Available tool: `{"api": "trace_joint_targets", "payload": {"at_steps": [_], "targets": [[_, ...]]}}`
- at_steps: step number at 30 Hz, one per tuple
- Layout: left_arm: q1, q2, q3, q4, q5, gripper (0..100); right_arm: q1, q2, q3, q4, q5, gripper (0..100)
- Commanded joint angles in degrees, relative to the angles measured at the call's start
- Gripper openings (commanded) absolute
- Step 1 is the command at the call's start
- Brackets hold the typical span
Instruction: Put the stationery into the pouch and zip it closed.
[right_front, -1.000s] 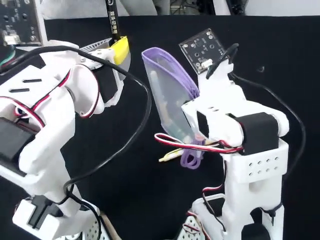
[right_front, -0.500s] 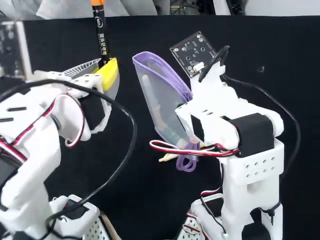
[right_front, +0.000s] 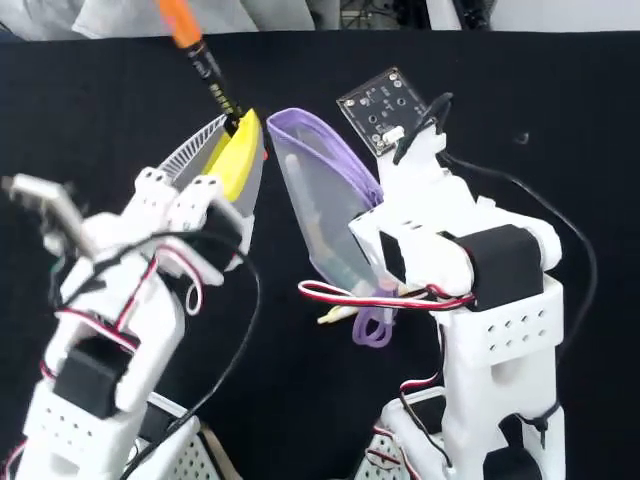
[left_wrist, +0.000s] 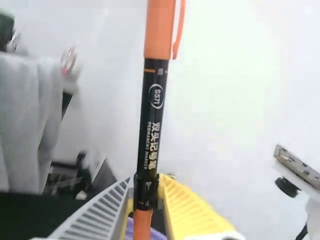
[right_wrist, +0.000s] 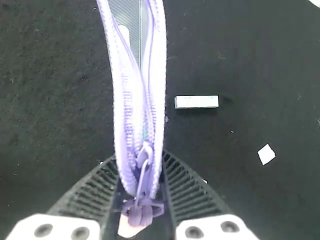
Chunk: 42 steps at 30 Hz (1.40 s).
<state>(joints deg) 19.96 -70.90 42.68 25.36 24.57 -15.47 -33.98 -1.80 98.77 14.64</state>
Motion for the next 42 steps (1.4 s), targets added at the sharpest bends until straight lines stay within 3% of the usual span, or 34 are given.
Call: {"api": "trace_joint_targets", "payload": {"at_steps": [1,9,19,30,36,42], "targets": [[0.31,-3.16,6.46,-9.67,-0.53,3,-0.88,-1.63,-0.31,0.00,-0.53,1.2],[-0.13,-1.93,8.92,-9.93,-0.53,3,-8.26,-1.63,0.92,0.79,-0.70,1.2],[-5.49,-1.93,13.67,-9.67,-0.53,3,-8.62,-1.63,0.92,0.88,-0.62,1.2],[-5.05,-1.76,15.52,-10.20,-1.14,3,-8.79,-1.63,0.92,1.23,-0.62,1.2],[0.22,-0.35,16.75,-9.93,-9.67,17,-8.79,-1.63,0.92,1.23,-0.62,1.2],[0.75,8.79,14.20,-10.20,-9.93,17,-8.79,-1.63,0.92,1.23,-0.62,1.2]]}}
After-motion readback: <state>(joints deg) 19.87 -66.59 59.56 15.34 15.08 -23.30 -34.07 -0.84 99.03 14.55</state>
